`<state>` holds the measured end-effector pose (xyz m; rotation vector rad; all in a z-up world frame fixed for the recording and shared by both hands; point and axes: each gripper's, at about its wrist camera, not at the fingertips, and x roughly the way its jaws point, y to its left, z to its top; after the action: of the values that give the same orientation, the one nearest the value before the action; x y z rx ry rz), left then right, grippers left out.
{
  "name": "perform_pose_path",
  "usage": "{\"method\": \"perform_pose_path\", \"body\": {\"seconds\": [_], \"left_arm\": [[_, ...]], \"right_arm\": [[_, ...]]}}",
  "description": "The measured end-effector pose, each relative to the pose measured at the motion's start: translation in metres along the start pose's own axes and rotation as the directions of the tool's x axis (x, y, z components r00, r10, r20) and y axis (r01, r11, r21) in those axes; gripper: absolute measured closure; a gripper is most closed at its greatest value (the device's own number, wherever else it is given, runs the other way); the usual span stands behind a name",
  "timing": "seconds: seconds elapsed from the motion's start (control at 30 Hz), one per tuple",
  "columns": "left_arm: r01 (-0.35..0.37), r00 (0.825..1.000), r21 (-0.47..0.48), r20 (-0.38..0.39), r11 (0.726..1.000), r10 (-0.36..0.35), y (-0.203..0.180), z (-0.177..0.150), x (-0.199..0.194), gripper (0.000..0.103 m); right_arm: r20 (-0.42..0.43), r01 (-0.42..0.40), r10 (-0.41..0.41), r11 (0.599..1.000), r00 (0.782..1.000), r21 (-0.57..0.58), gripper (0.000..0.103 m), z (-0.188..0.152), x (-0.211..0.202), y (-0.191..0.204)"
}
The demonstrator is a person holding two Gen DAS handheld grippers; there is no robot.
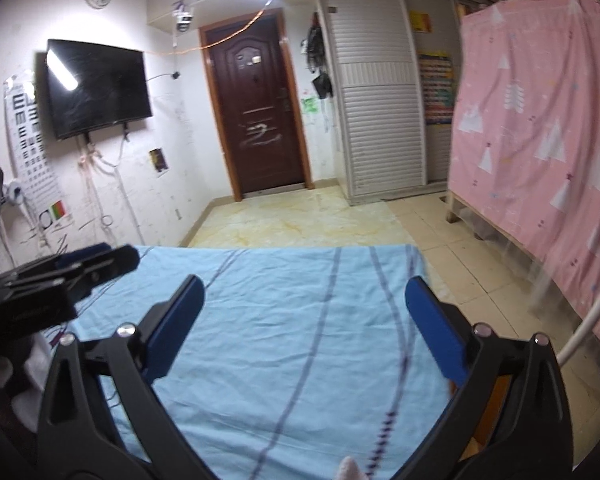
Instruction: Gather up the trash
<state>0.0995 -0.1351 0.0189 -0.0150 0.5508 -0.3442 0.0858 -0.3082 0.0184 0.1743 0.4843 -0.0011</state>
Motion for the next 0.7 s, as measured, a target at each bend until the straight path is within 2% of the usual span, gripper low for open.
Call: {"method": "perform_pose_path", "body": {"seconds": [0.3,0.43,0.7], "left_arm": [[-0.126,0.991,-0.058,0.030,0.990,0.128,0.043,0.003,-0.013,0.043],[-0.158,0.986,-0.076,0.036,0.985,0.161,0.057,0.003,-0.016,0.043],[-0.180,0.982,-0.105,0.031,0.978,0.184,0.076,0.003,-0.018,0.043]], "right_arm": [[-0.016,-0.063,0.062,0.996,0.998,-0.057,0.006,-0.001,0.014,0.034],[-0.022,-0.080,0.078,0.994,0.997,-0.074,0.006,-0.001,0.018,0.044],[-0.033,-0.097,0.094,0.991,0.995,-0.097,0.006,-0.002,0.024,0.060]]}}
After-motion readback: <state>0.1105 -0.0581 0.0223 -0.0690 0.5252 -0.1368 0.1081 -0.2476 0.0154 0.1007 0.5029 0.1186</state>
